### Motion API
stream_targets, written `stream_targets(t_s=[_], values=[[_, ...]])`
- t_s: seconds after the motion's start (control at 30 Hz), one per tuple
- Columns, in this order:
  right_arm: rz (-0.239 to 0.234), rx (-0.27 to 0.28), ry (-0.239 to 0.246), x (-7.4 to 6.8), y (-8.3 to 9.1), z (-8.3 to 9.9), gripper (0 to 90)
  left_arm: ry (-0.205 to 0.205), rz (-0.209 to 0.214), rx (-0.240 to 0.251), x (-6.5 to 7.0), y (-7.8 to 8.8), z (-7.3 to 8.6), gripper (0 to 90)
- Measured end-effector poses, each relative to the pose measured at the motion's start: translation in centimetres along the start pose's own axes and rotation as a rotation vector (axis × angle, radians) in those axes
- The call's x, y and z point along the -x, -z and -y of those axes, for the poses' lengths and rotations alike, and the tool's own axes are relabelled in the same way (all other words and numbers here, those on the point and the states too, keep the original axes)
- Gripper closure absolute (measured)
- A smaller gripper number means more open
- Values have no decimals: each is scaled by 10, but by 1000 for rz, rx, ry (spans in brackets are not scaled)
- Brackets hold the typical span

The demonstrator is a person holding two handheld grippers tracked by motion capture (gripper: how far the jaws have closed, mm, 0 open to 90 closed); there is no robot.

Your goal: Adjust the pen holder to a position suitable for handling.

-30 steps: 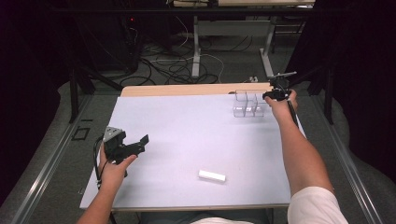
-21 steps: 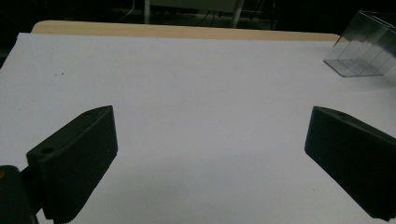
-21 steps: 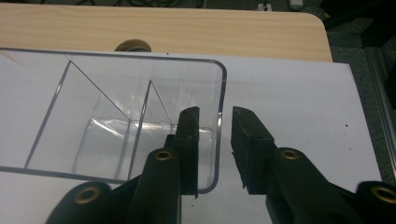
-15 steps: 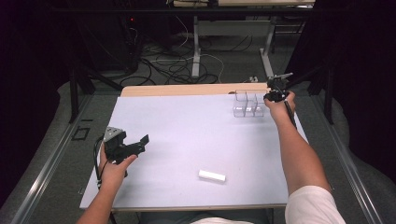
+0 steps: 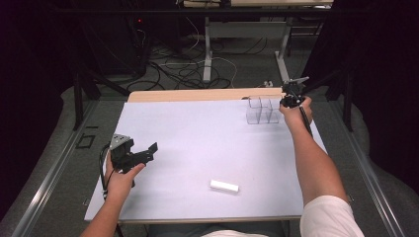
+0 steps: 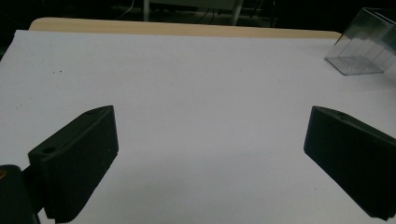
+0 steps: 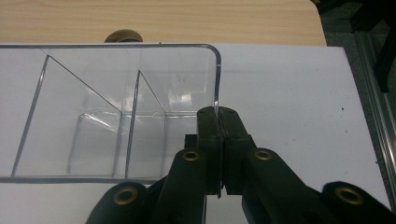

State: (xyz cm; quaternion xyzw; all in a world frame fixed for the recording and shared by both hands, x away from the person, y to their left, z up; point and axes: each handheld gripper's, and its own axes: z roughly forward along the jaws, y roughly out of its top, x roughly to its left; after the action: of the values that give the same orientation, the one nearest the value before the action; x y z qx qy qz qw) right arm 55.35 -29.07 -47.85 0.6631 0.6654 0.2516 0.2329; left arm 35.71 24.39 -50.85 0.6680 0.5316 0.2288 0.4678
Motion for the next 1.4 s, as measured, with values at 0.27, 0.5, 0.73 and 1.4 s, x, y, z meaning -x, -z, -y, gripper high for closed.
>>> stream_targets(t_s=[0.27,0.5,0.73,1.4], values=[[-13,-67,0,-10,11,7,893,-1,2,3,2,0,-1,32],[-49,-104,27,-23,28,23,892,-9,9,-1,3,0,-1,32],[-71,-121,39,-28,47,44,891,2,14,1,3,-2,-1,32],[-158,-121,20,-15,92,103,862,-10,9,-3,5,-1,-1,33]])
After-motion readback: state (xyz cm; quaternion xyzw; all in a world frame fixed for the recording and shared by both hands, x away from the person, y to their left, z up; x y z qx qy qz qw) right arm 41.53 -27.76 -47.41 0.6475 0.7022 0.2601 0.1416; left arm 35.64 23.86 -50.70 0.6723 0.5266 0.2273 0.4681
